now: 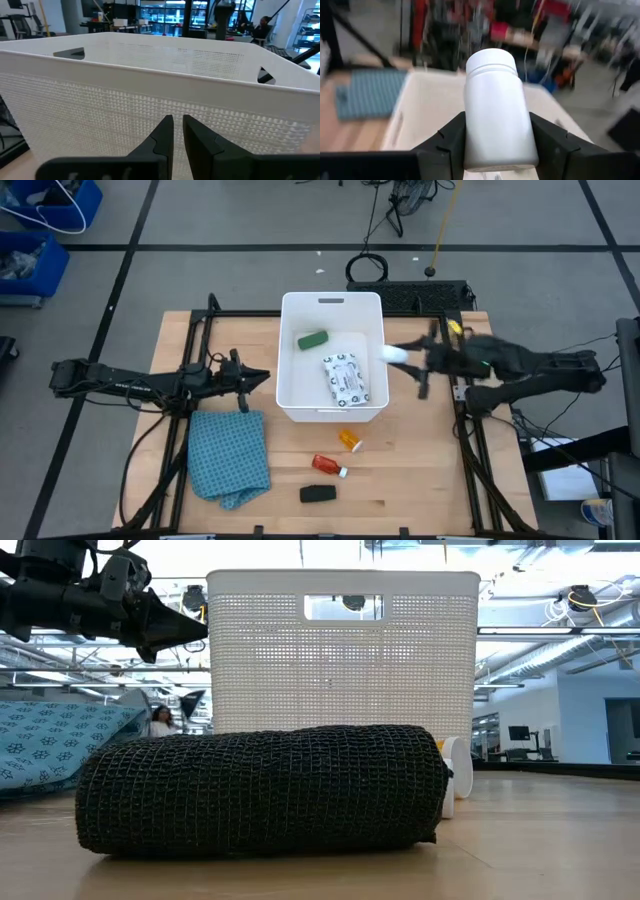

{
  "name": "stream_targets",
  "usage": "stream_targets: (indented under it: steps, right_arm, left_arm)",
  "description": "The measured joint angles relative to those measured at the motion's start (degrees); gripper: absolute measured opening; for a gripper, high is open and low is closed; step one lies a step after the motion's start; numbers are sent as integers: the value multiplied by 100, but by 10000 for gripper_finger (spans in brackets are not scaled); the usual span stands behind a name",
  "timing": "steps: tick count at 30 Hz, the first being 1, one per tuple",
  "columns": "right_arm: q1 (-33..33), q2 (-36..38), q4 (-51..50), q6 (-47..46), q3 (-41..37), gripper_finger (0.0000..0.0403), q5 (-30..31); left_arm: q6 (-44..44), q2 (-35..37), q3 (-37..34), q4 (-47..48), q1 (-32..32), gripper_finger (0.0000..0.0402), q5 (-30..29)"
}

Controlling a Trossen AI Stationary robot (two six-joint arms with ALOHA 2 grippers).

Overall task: Pick & place medical supplies in basket/bin
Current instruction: Put the white pill bottle into the white bin

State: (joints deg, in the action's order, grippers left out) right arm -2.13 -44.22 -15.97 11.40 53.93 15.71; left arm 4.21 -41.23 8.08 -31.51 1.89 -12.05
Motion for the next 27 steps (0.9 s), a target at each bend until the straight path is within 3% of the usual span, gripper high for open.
stream_targets:
  steps: [4,11,17,20,27]
  right_arm:
    - [821,-1172,-938,250,1025,159,-1014]
    - [1829,-2778,-861,1094,1758,161,-2311]
    - [2238,-3810,-177,1632,1803,160,-2521]
    - [2318,-4247,68,1873,1803,160,-2920]
    - [2320,-5003,930,1643,1803,160,-3281]
  left_arm:
    - [61,0,0,2,0,47,0]
    - [81,0,2,24,0,47,2]
    - [37,0,0,62,0,47,2]
    - [1,-1,1,117,0,47,2]
    - [-111,0,2,179,0,47,-2]
